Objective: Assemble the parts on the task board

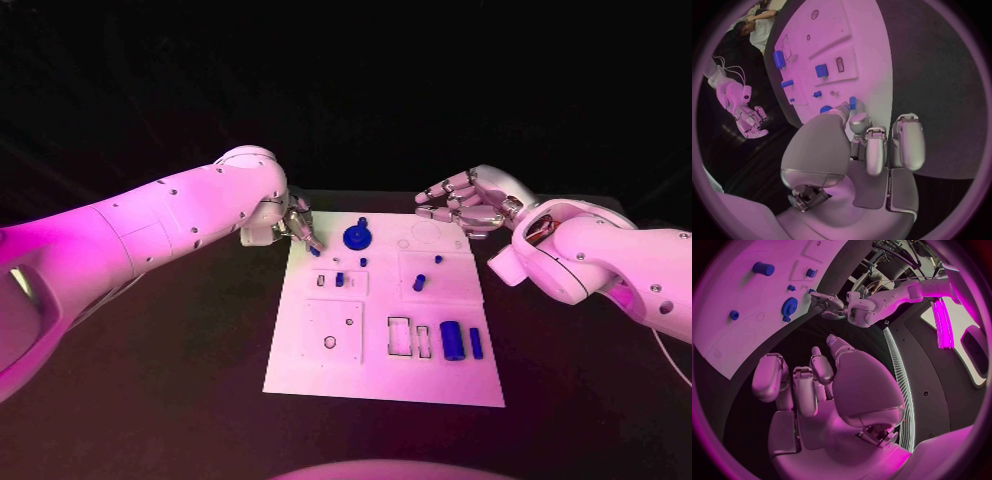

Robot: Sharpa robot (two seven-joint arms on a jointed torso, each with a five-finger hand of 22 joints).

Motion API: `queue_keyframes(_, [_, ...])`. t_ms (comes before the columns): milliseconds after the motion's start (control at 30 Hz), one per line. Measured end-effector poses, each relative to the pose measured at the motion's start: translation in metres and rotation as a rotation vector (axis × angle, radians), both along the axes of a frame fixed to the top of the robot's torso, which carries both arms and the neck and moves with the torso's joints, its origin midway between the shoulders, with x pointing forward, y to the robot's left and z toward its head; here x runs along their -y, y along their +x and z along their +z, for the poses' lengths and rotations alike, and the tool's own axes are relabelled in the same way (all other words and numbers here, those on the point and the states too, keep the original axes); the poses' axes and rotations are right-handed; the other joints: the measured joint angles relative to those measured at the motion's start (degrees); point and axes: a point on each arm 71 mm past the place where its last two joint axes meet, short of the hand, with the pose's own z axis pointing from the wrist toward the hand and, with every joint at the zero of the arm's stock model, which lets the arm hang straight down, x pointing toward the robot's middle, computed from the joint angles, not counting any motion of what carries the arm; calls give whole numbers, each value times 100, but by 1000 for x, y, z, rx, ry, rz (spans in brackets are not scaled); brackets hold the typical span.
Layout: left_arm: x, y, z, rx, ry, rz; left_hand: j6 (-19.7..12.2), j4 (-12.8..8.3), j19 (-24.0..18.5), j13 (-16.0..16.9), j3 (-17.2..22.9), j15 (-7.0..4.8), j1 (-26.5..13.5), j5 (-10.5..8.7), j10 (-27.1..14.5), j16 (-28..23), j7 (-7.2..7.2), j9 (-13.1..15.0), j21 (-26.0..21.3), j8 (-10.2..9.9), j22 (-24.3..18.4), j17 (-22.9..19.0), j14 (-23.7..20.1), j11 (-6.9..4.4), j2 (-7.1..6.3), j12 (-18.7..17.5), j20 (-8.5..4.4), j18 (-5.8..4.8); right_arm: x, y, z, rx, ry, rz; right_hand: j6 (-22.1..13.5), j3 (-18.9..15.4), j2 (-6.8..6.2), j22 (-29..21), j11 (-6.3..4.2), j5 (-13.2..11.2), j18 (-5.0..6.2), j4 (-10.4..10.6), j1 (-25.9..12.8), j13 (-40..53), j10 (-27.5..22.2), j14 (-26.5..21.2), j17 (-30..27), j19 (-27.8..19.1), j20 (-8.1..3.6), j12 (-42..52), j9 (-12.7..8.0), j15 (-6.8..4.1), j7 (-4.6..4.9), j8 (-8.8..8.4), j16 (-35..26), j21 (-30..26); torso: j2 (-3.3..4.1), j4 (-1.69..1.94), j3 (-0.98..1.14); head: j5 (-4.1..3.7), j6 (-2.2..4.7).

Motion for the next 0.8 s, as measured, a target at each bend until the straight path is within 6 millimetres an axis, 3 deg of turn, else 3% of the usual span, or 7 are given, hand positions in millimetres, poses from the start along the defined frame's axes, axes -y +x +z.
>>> queue_keyframes(267, [-1, -12, 6, 47, -48, -19, 47, 7, 0, 39, 321, 1, -145, -1, 72, 0, 20, 19, 20, 0, 0, 0, 0, -6, -156, 19, 0, 0, 1, 0, 0, -1, -1, -2, 0, 0, 0, 0, 0, 0, 0, 0, 0, 0, 0, 0, 0, 0, 0, 0, 5, 0, 0, 0, 0, 0, -3, 6, 2, -10, -5])
queue_keyframes(800, [-7, -44, 5, 109, -118, -31, 95, -36, 0, 87, 566, 1, -250, -14, 136, 0, 10, 41, 66, -1, 0, -1, 0, -30, -261, 57, 0, 0, 3, -1, 0, -4, -3, -4, 0, -16, 0, -7, 0, 21, 0, 16, 0, 0, 0, 0, -1, -20, 21, 0, 4, 0, 0, 0, 0, -21, -4, 13, -4, 18, -8])
